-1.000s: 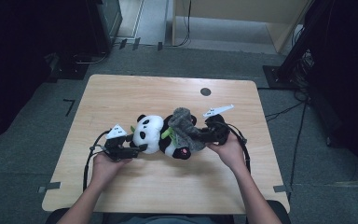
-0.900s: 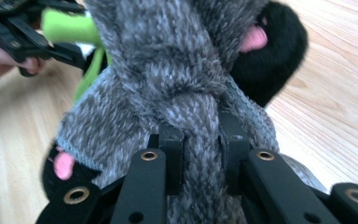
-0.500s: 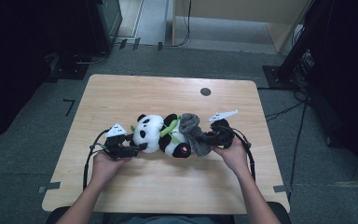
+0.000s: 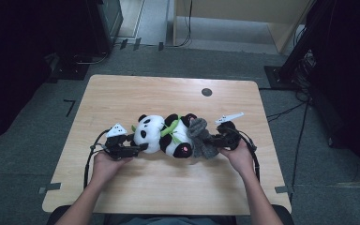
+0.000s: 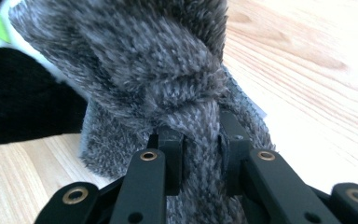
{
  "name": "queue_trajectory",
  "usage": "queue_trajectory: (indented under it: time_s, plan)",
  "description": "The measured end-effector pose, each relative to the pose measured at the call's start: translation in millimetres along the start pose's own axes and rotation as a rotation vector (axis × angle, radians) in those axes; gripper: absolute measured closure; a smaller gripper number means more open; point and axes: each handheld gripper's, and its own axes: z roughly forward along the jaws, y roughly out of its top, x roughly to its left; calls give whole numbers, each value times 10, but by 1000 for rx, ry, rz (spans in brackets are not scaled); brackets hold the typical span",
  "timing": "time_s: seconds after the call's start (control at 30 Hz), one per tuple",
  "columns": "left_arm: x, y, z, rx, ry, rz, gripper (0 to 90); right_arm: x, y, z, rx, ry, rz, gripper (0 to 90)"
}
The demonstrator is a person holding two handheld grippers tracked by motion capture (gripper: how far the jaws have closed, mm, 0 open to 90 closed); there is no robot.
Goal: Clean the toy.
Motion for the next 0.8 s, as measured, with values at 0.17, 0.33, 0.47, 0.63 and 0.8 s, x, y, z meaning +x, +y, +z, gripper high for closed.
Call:
queue_trajectory:
  time_s: [0.17,0.33,0.47,0.63,0.8]
  plan:
    - [-3,7,-3,9,1,5,301,-39,-20,-54,-8,-7,8,761]
    - [-1,12,-4,14,0,5,301,-24,-15,-142,-51,33,15,765]
    - [0,13,-4,15,0,7,301,45,11,-260,-100,51,-10,765]
    - [-3,12,-2,13,1,5,301,166,107,-410,-159,67,-32,766]
    - [-15,0,-4,6,6,3,300,282,252,-473,-178,71,-63,767]
